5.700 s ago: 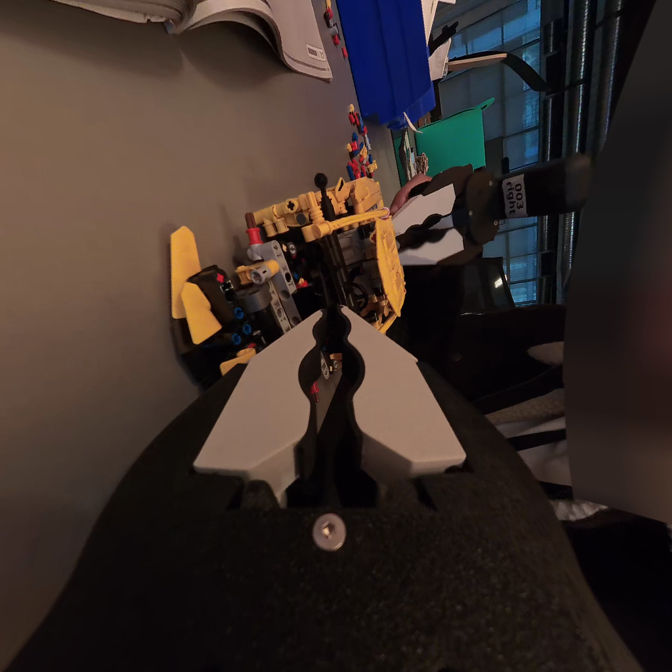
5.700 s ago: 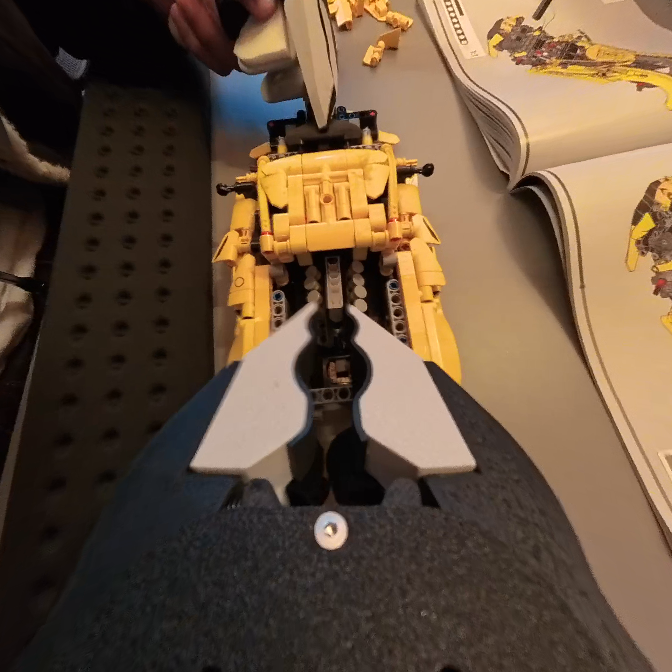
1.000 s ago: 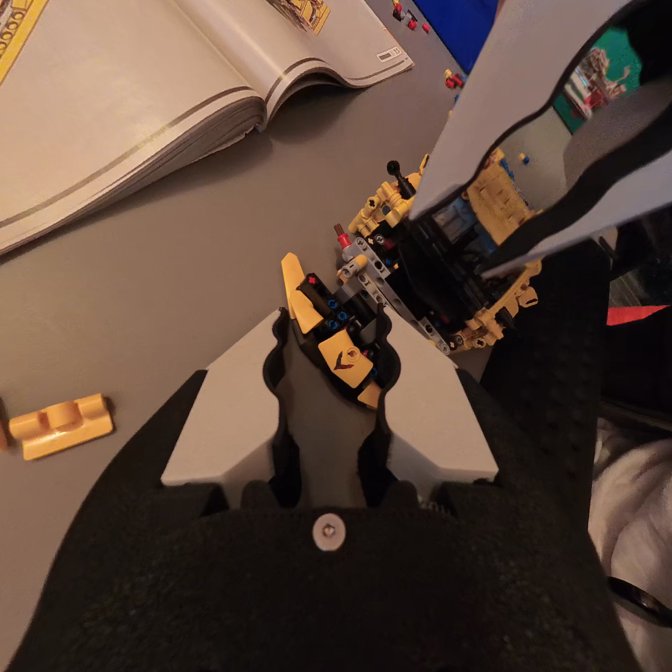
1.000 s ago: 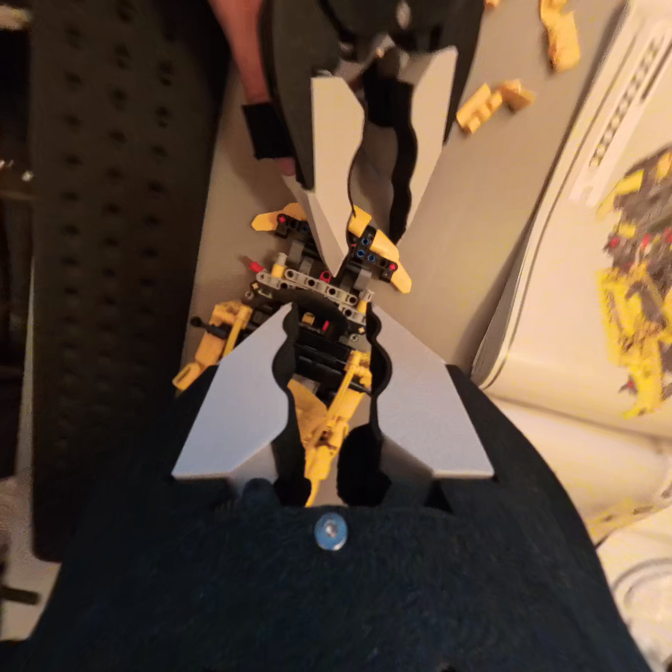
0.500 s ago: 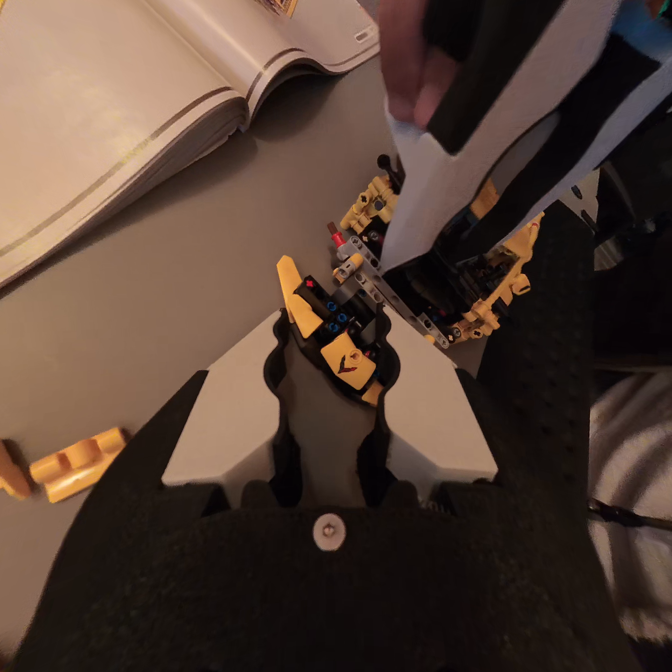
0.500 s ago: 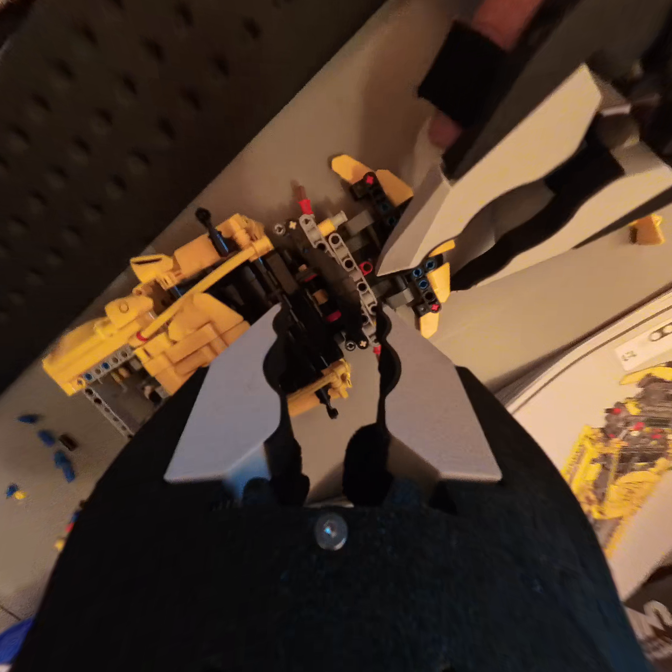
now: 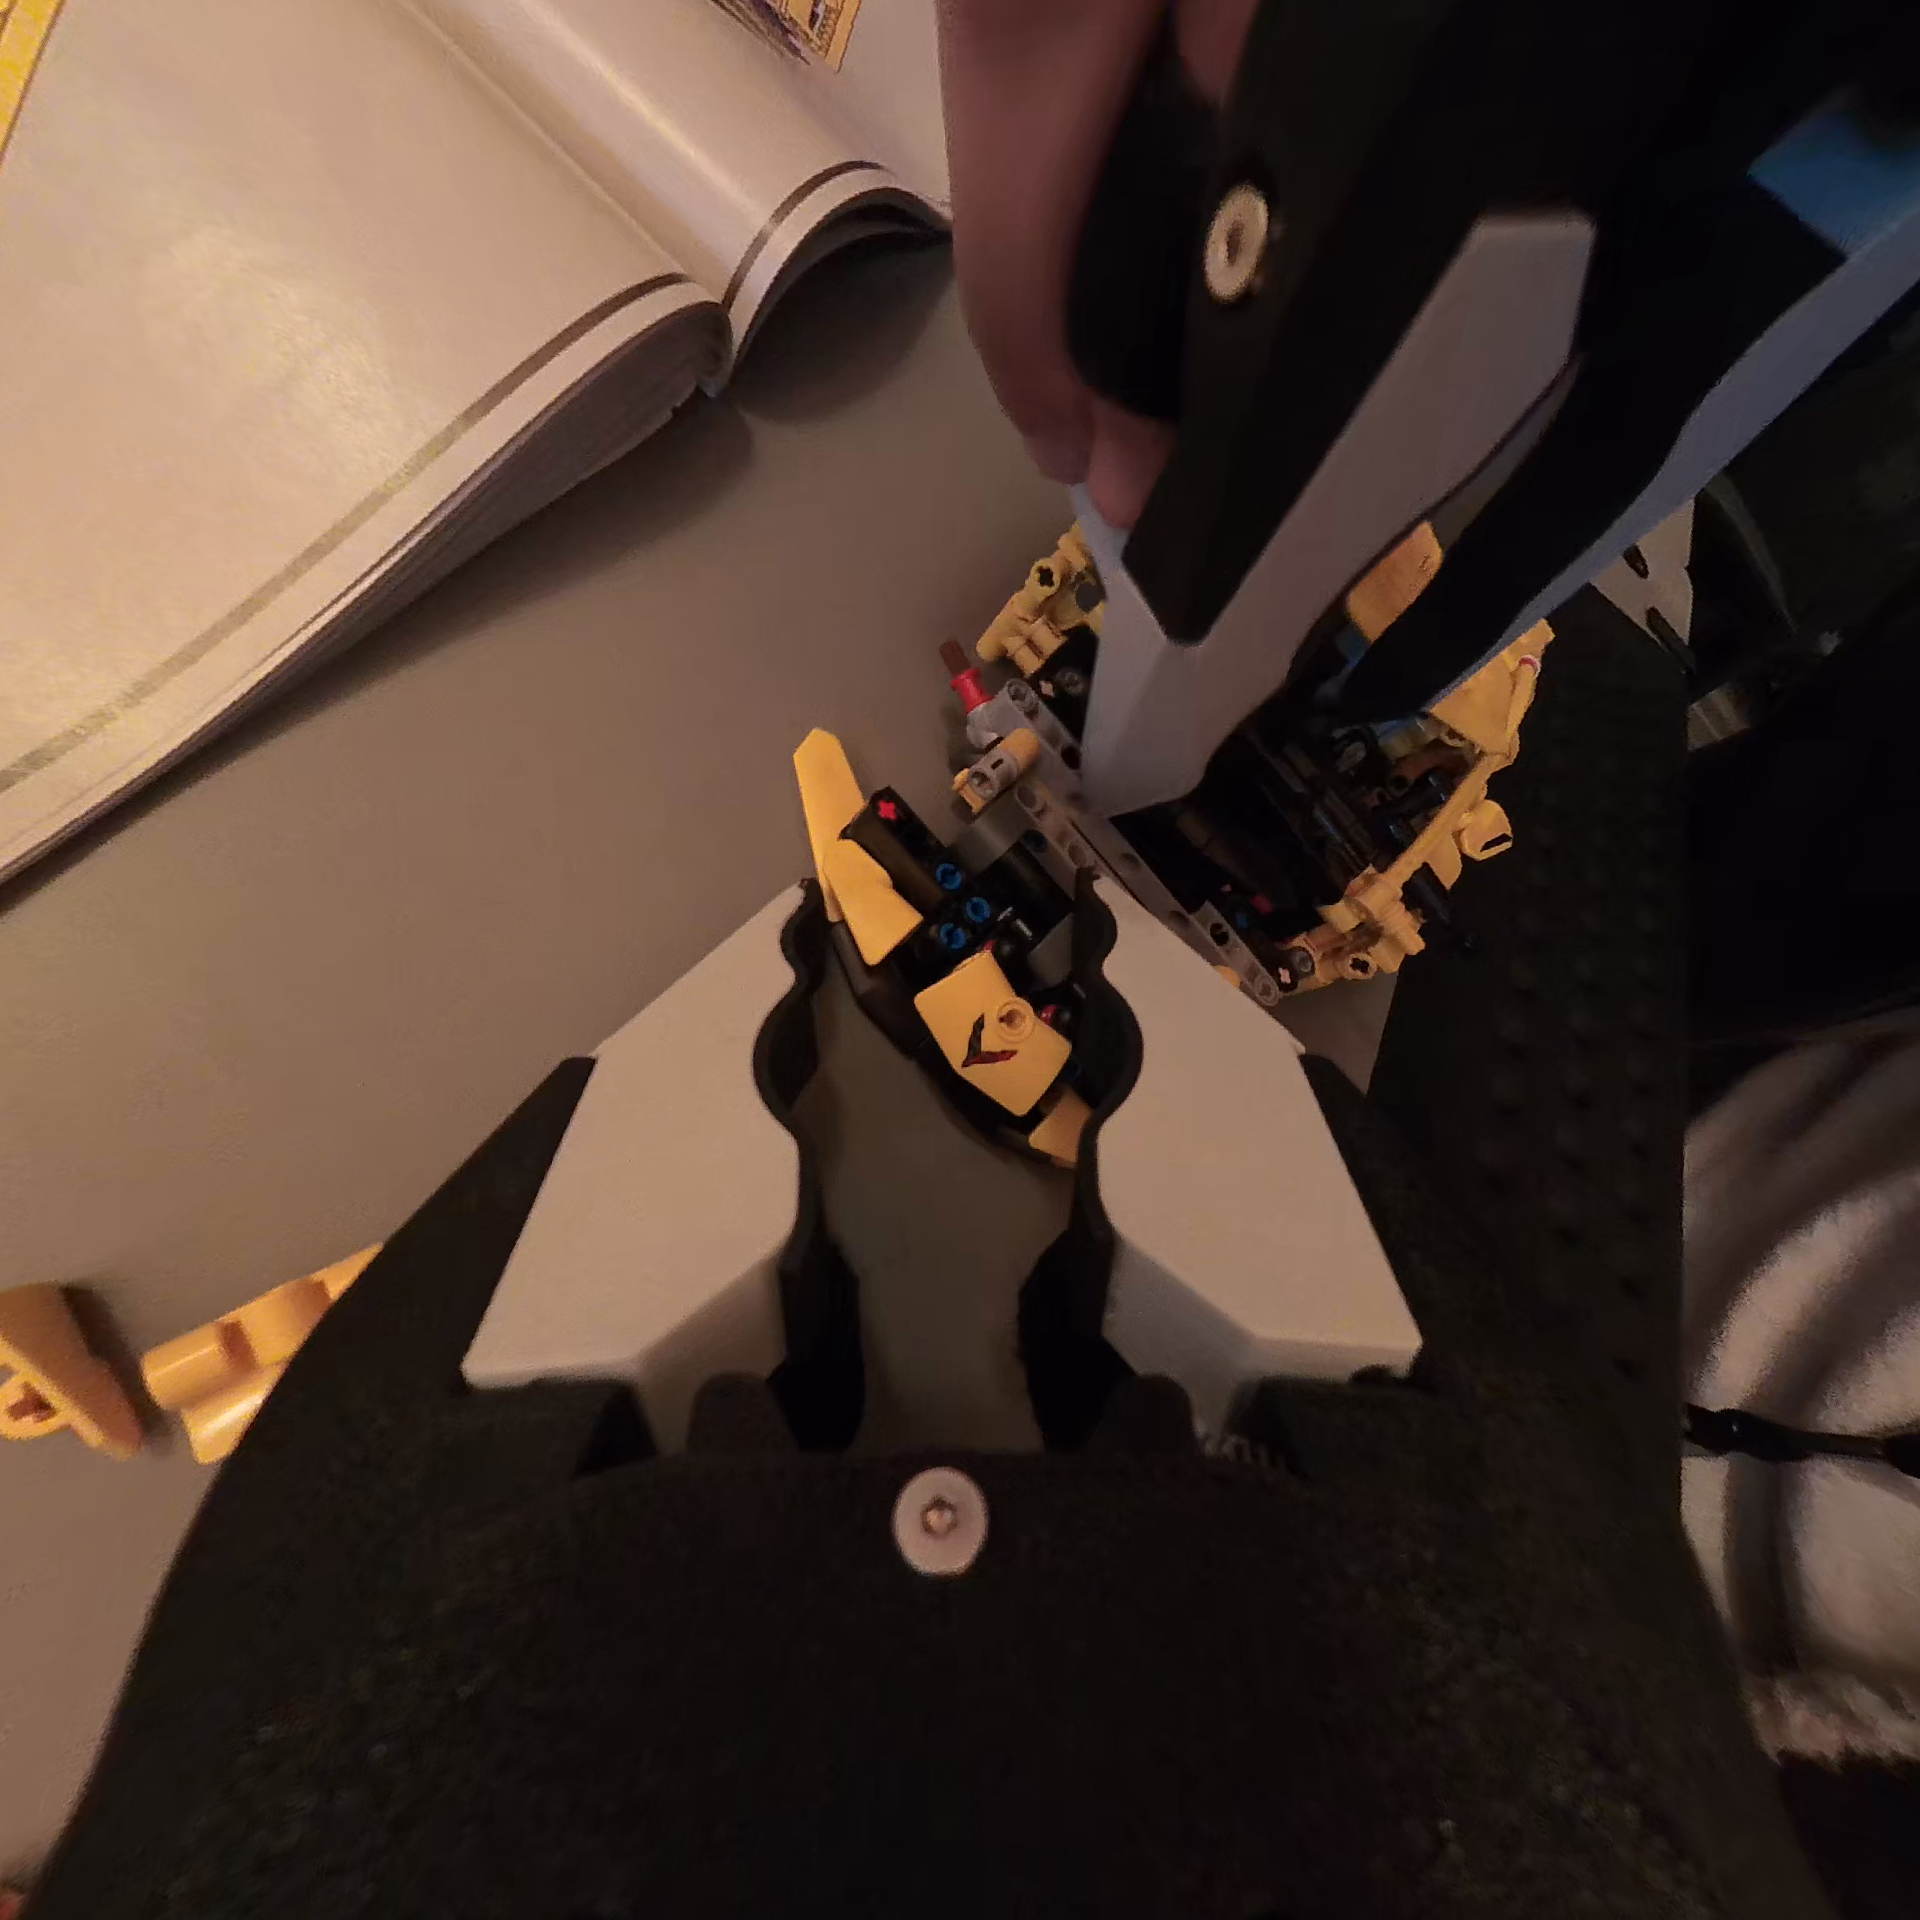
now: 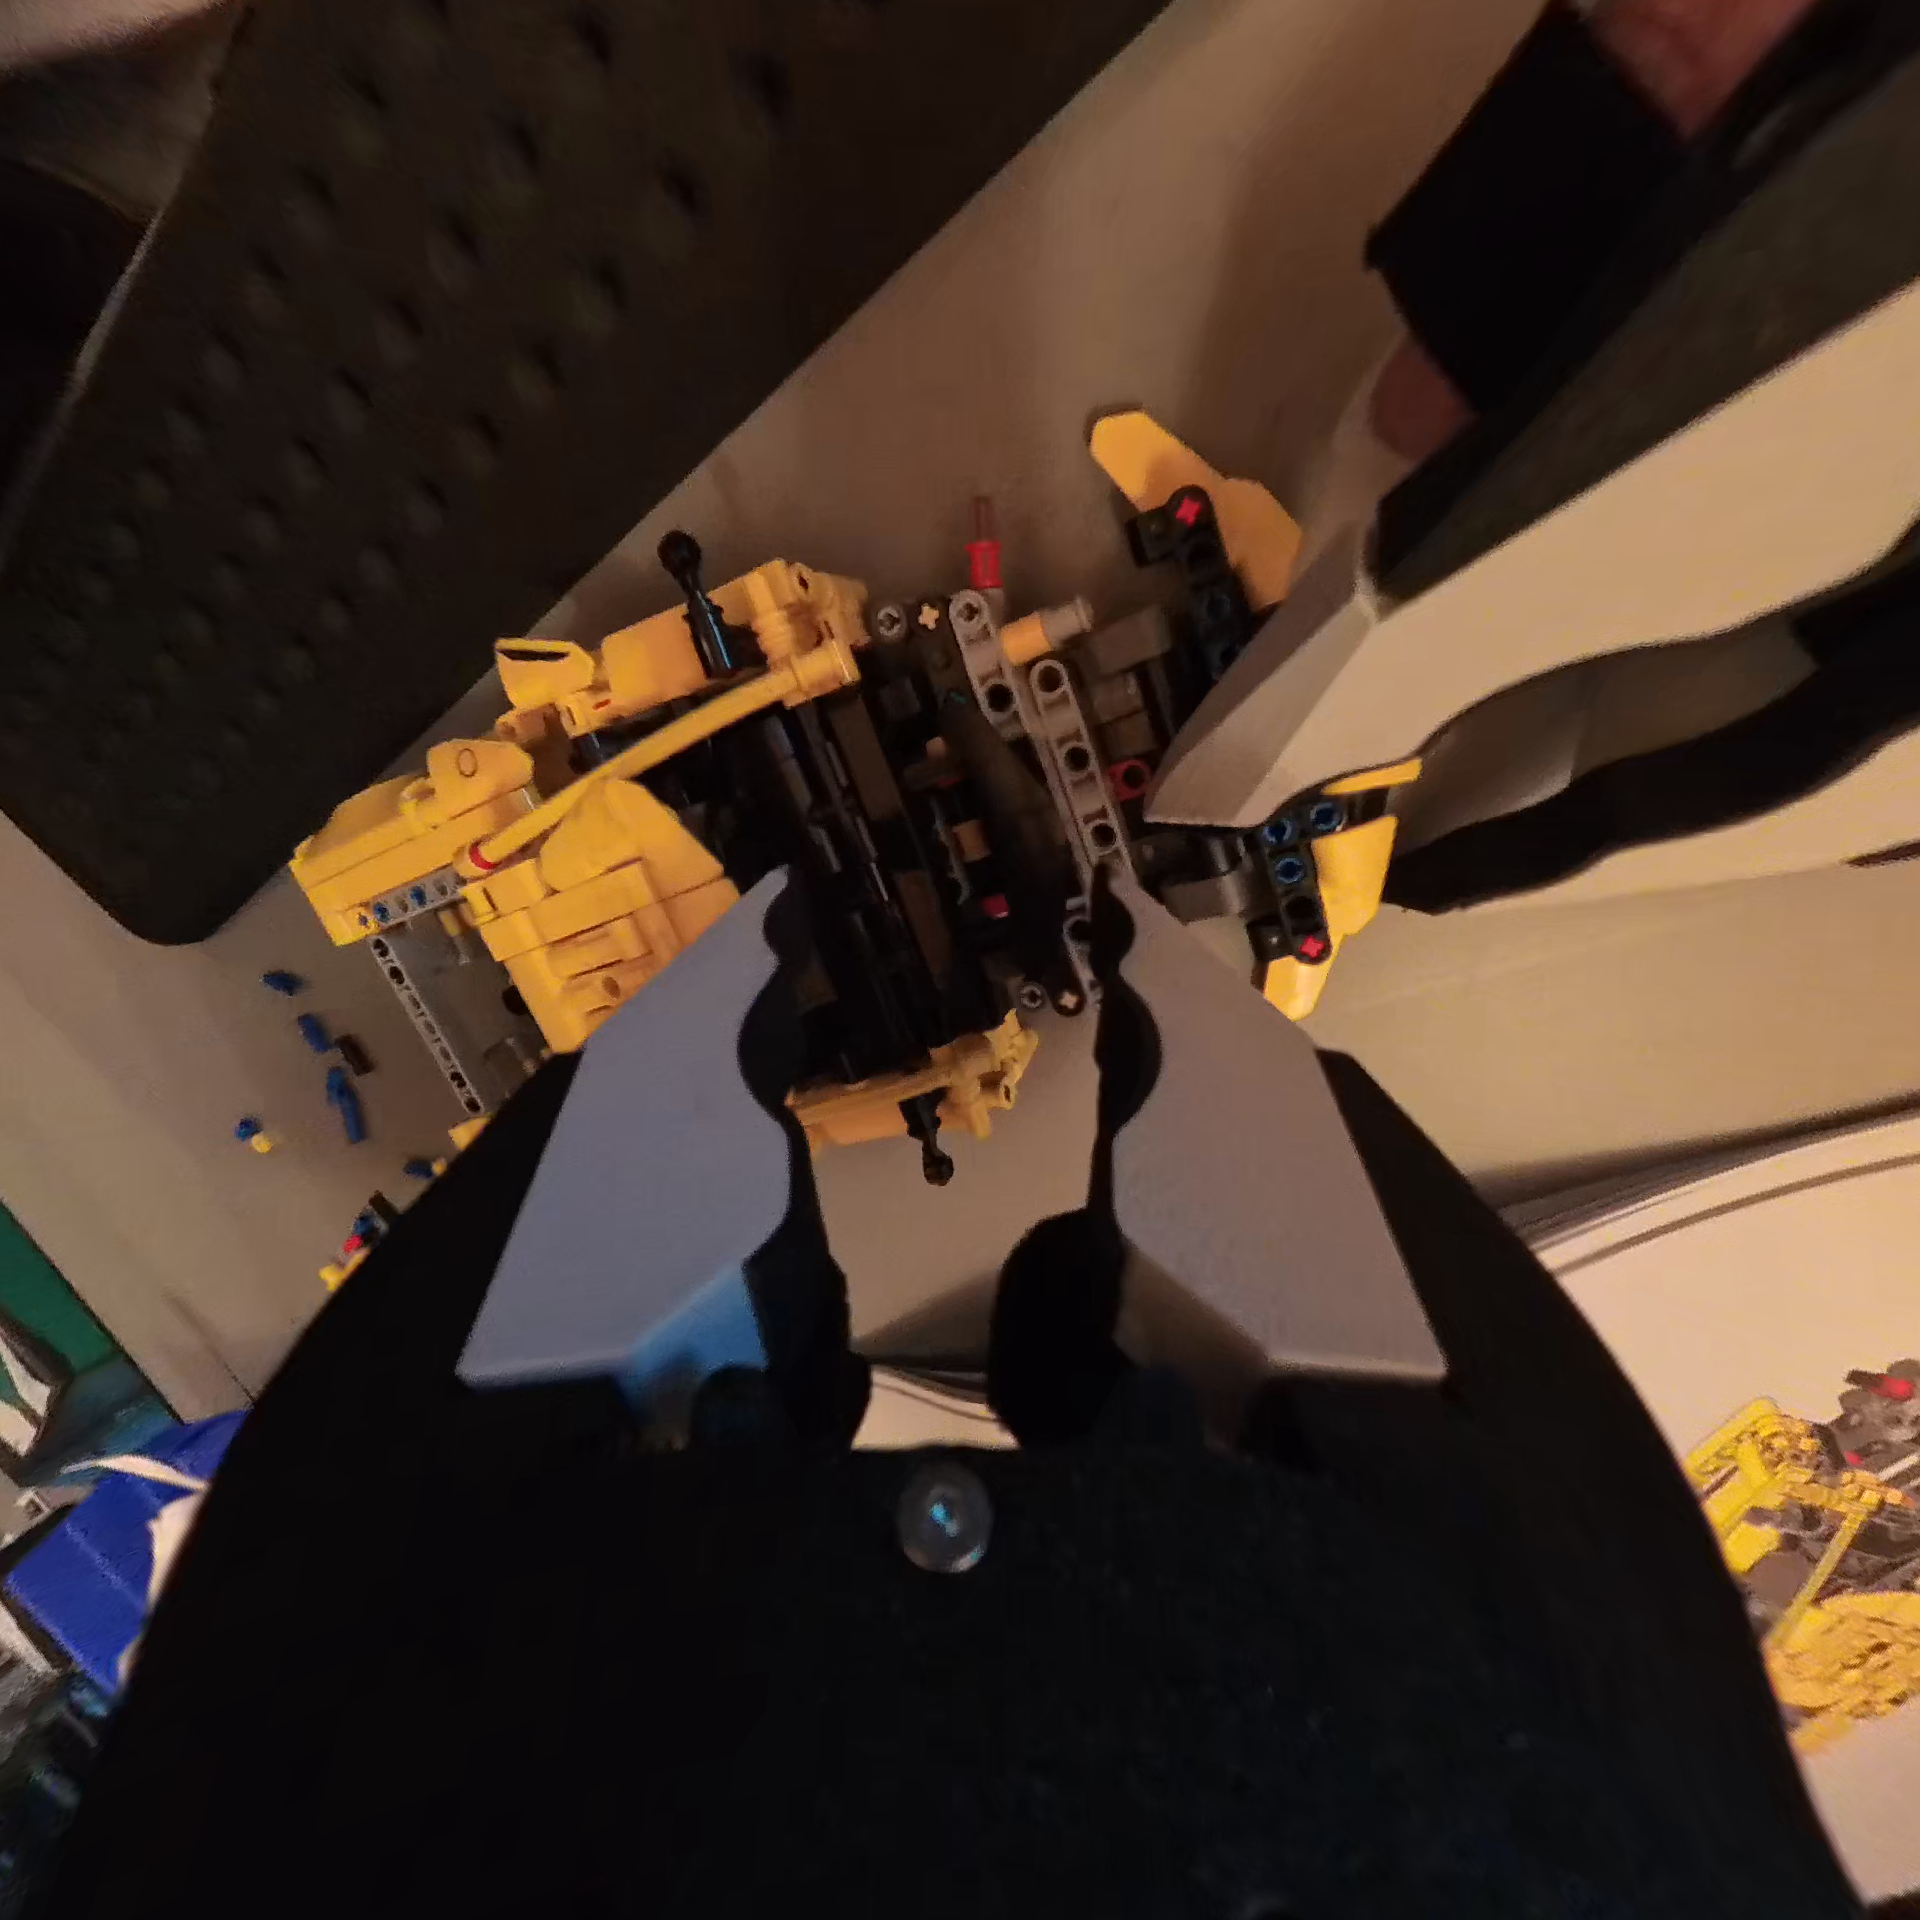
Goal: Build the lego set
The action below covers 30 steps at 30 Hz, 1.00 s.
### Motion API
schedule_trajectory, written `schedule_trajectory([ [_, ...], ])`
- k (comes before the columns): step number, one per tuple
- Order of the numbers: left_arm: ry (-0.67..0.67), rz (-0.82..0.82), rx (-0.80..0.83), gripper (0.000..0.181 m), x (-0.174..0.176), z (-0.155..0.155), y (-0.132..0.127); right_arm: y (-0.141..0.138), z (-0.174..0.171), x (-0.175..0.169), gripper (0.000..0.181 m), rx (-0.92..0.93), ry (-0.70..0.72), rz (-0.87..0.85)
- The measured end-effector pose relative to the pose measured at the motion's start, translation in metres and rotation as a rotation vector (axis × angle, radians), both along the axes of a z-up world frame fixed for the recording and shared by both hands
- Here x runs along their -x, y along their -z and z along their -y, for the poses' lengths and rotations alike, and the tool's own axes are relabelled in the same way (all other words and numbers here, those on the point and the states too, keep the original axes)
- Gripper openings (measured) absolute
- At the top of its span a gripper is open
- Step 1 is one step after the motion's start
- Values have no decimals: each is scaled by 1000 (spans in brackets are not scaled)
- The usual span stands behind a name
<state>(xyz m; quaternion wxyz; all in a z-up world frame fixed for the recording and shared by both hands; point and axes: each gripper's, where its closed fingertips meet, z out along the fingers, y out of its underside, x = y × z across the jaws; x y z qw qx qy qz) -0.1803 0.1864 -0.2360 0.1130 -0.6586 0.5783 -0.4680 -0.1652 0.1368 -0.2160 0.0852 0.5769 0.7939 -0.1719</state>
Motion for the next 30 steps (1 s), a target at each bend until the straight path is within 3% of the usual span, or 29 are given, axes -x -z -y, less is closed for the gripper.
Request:
schedule_trajectory([
  [4,-2,2,1,48,0,0,0,1,-2,2,57,-32,-77,5],
  [9,-3,2,3,48,0,0,0,2,1,3,44,-103,-174,-66],
  [18,-3,5,-1,47,0,0,0,4,3,4,44,-51,-201,-83],
  [21,-5,7,-4,47,0,0,0,3,1,6,38,-80,-202,-106],
  [22,-5,7,-6,47,0,0,0,1,1,6,30,-92,-206,-117],
  [23,-5,9,-8,48,0,0,0,-2,-3,6,6,-118,-225,-139],
  [26,-7,9,-10,48,0,0,0,-2,-3,6,6,-161,-258,-173],
  [30,-8,9,-9,48,0,0,0,-1,0,3,9,-72,-173,-126],
])
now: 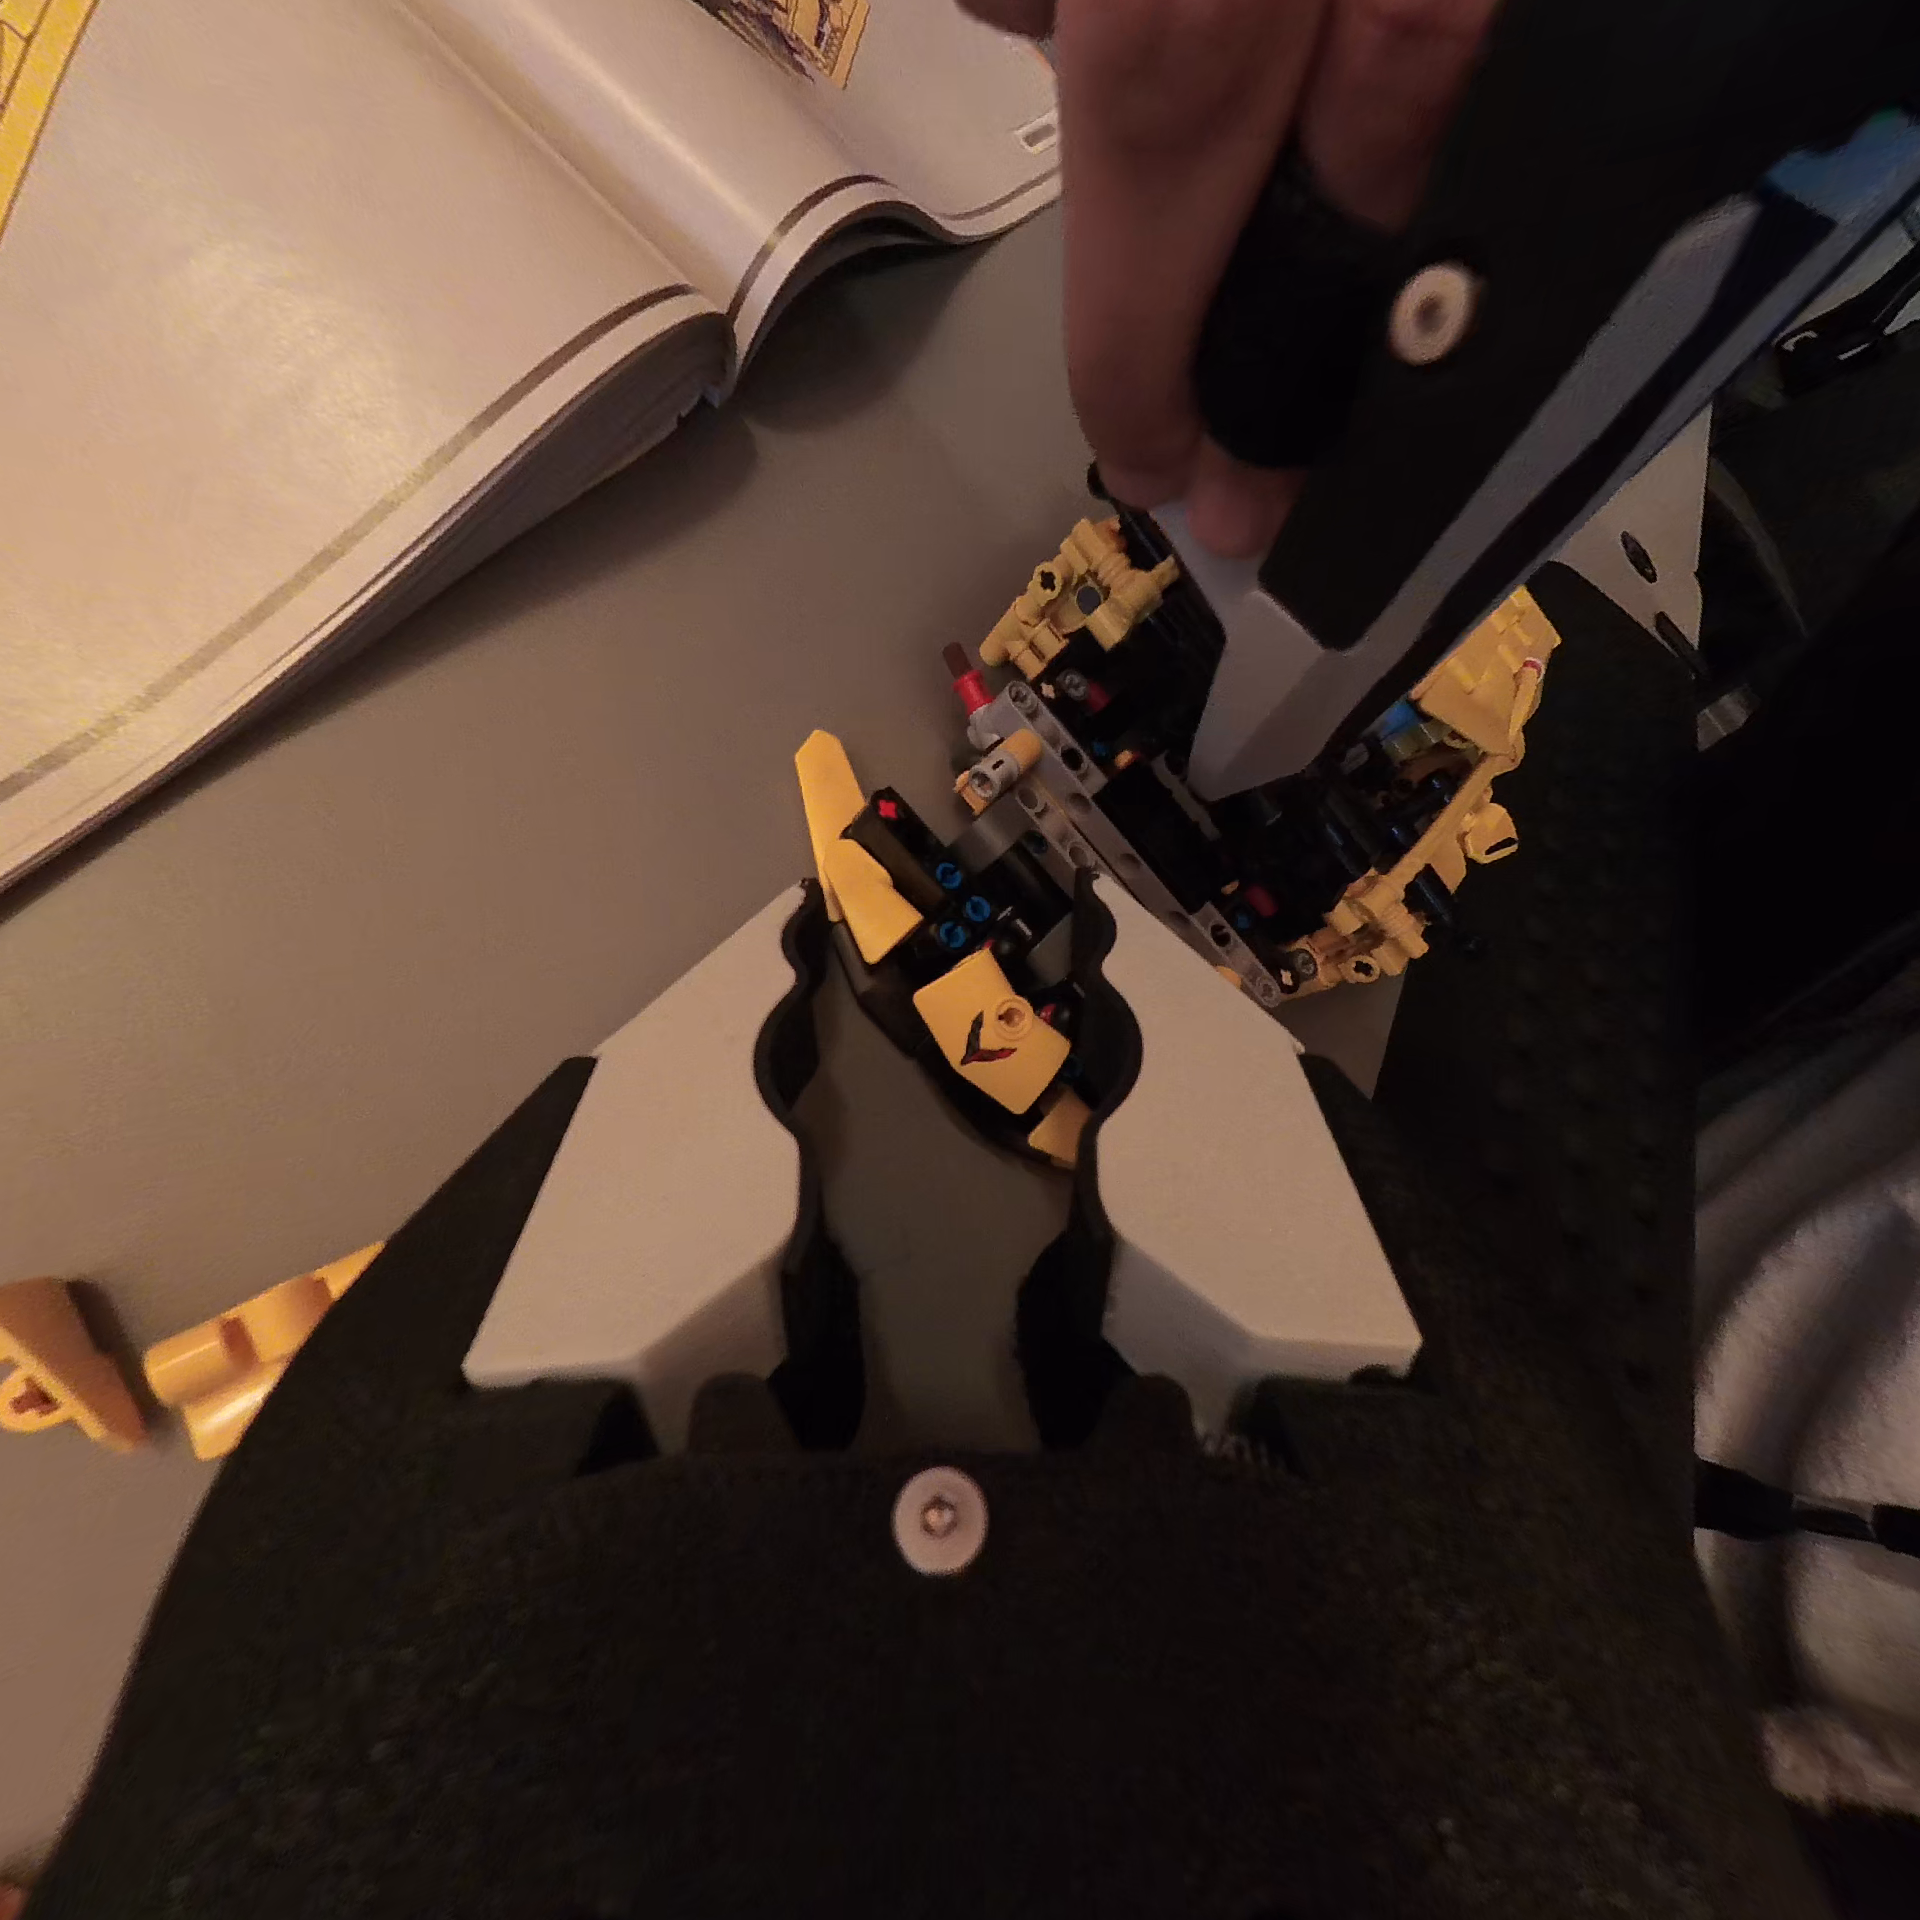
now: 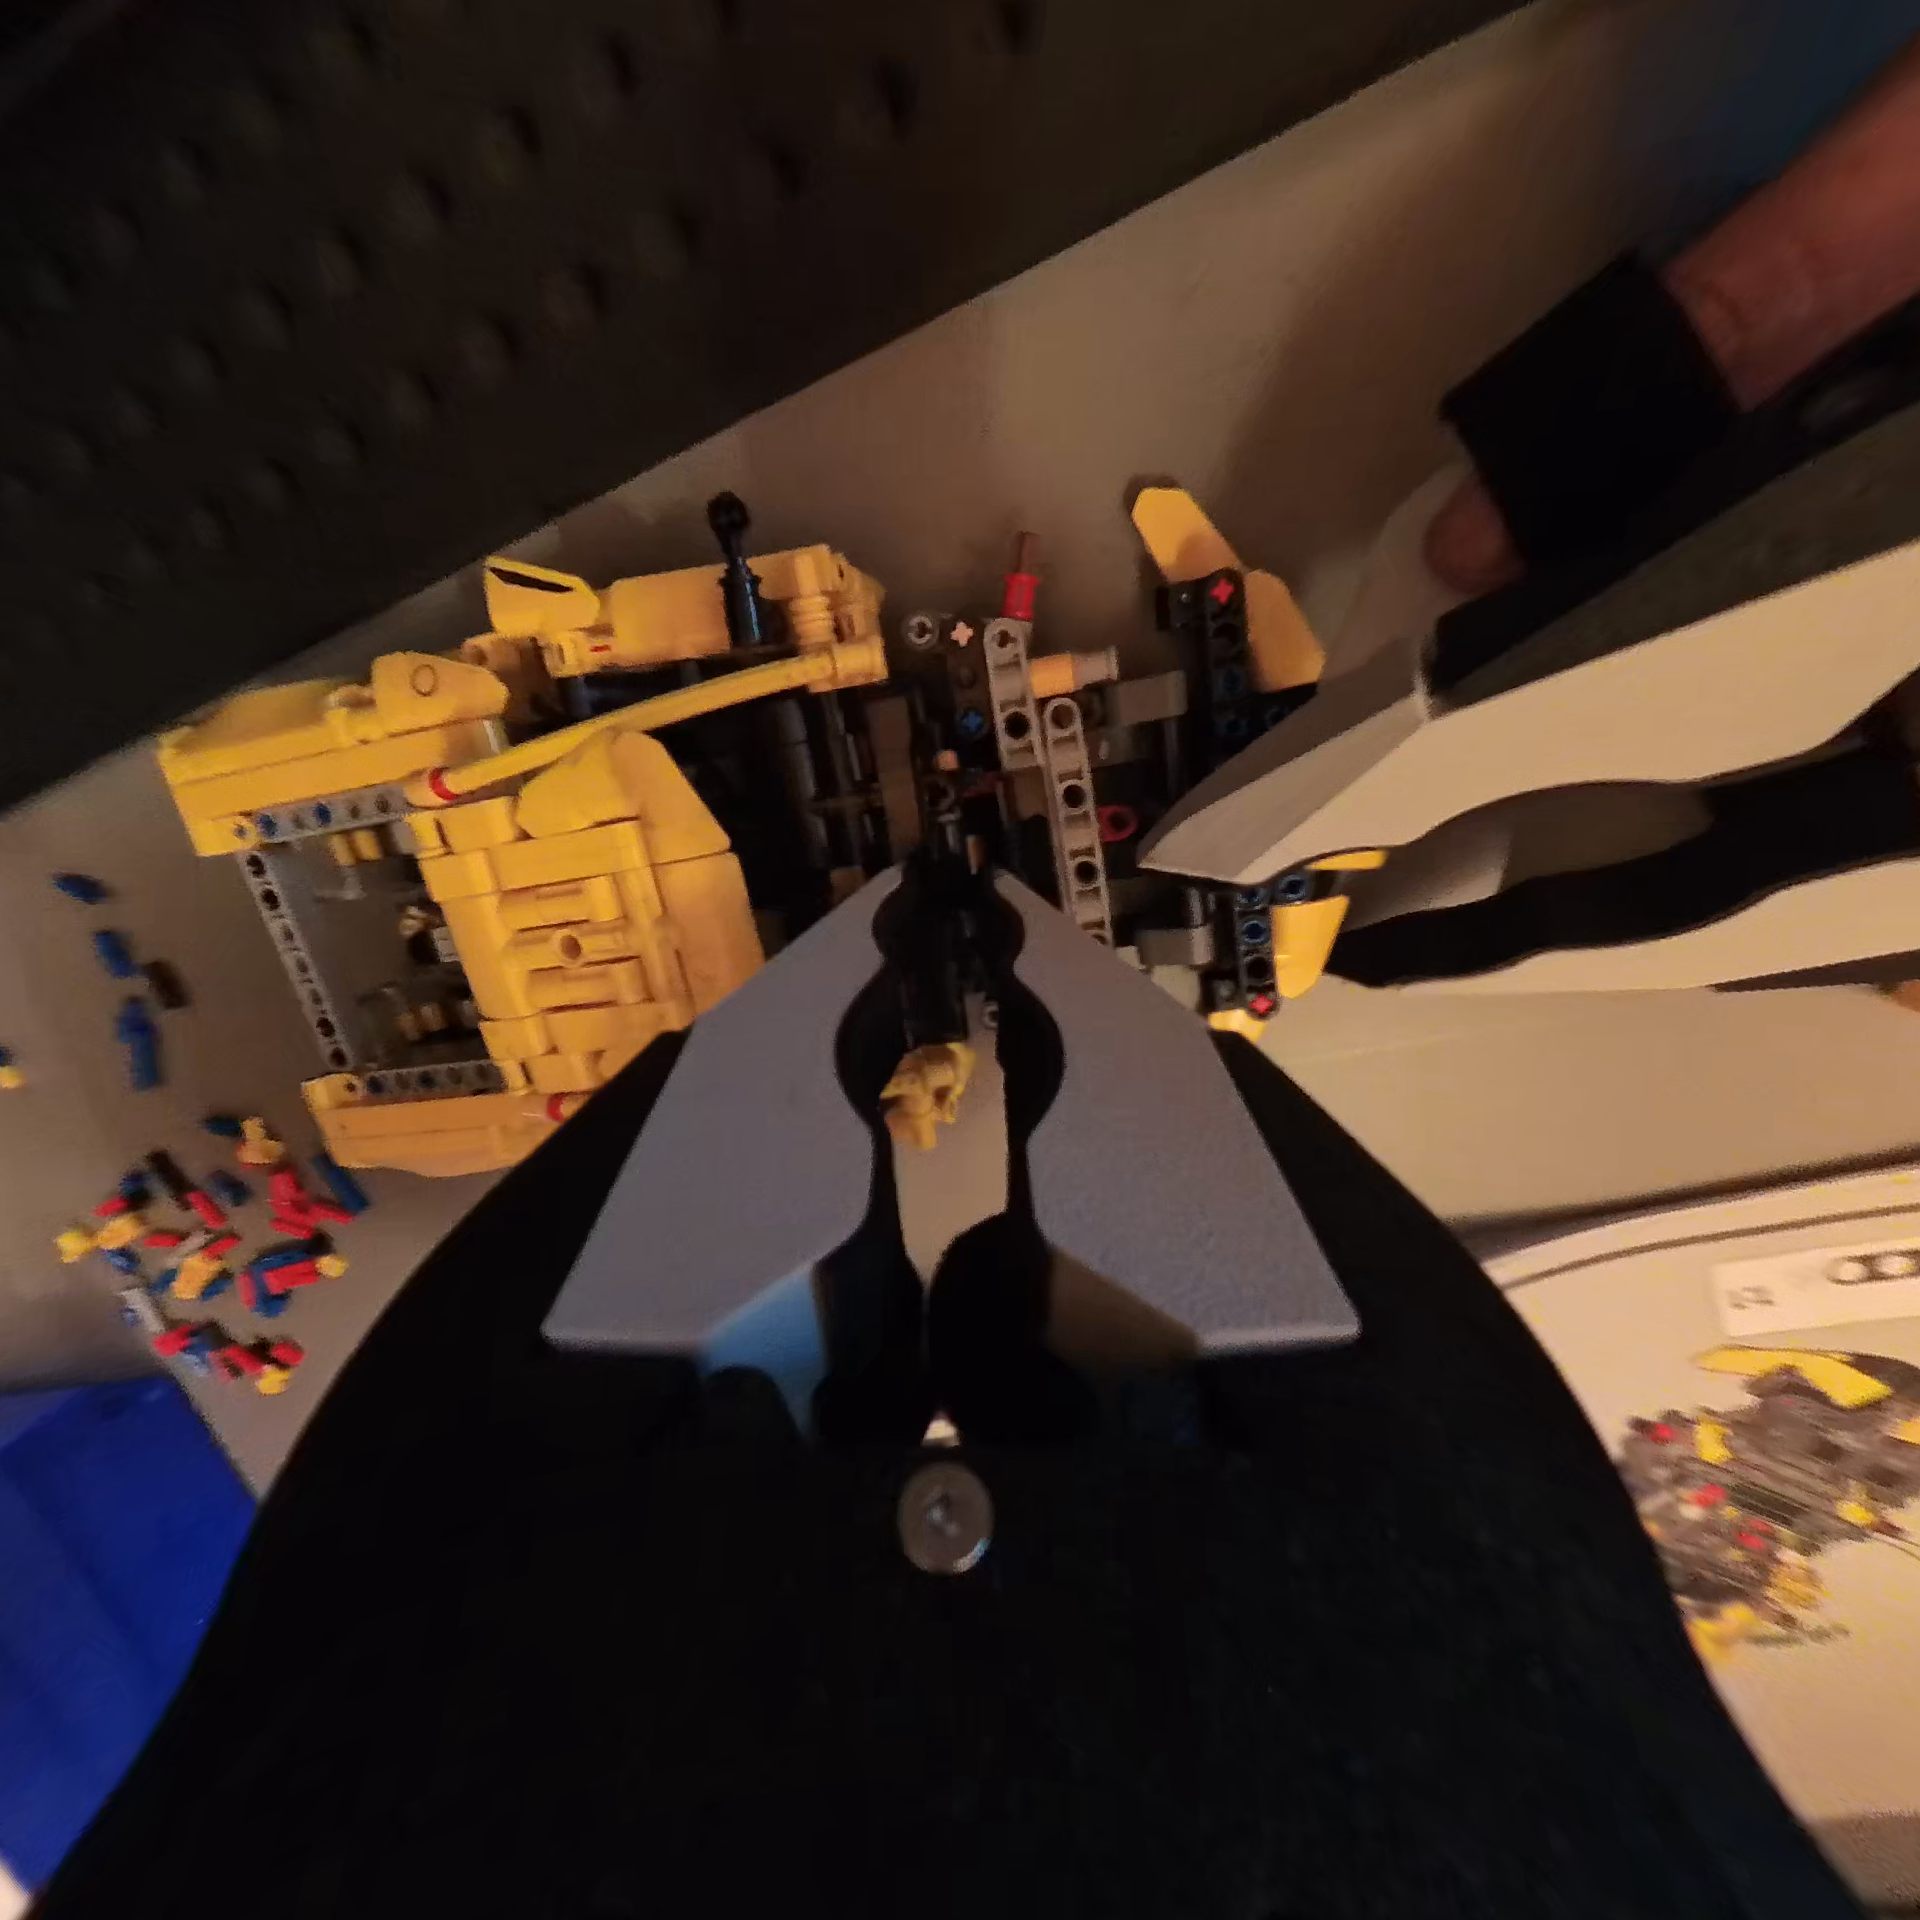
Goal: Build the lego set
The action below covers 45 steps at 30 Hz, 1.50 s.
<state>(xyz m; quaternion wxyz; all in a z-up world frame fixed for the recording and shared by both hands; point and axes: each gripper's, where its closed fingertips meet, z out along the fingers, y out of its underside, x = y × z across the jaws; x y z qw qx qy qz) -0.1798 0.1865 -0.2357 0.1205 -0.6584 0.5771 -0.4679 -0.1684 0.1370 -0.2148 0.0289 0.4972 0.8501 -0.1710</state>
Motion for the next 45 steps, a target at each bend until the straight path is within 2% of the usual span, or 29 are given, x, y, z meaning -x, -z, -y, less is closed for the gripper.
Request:
schedule_trajectory([
  [8,-2,-1,2,48,0,0,0,-2,3,-4,6,176,77,79],
  [17,-12,-16,25,48,2,0,-1,-13,1,-3,6,266,181,82],
  [21,-116,53,68,48,15,-15,-16,-14,-6,3,6,343,257,66],
  [24,-162,122,12,48,33,-16,-31,-11,-1,5,6,438,279,81],
  [28,-168,180,-87,47,57,4,-46,-10,-2,2,6,514,222,254],
  [32,-187,293,-20,44,62,22,-67,-7,-5,5,6,607,171,430],
  [34,-190,341,38,40,56,28,-72,-8,-4,9,6,642,174,458],
  [38,-132,290,115,29,43,43,-66,-21,-3,24,6,720,229,364],
  [45,-111,299,274,9,29,51,-69,-37,6,32,6,655,299,274],
])
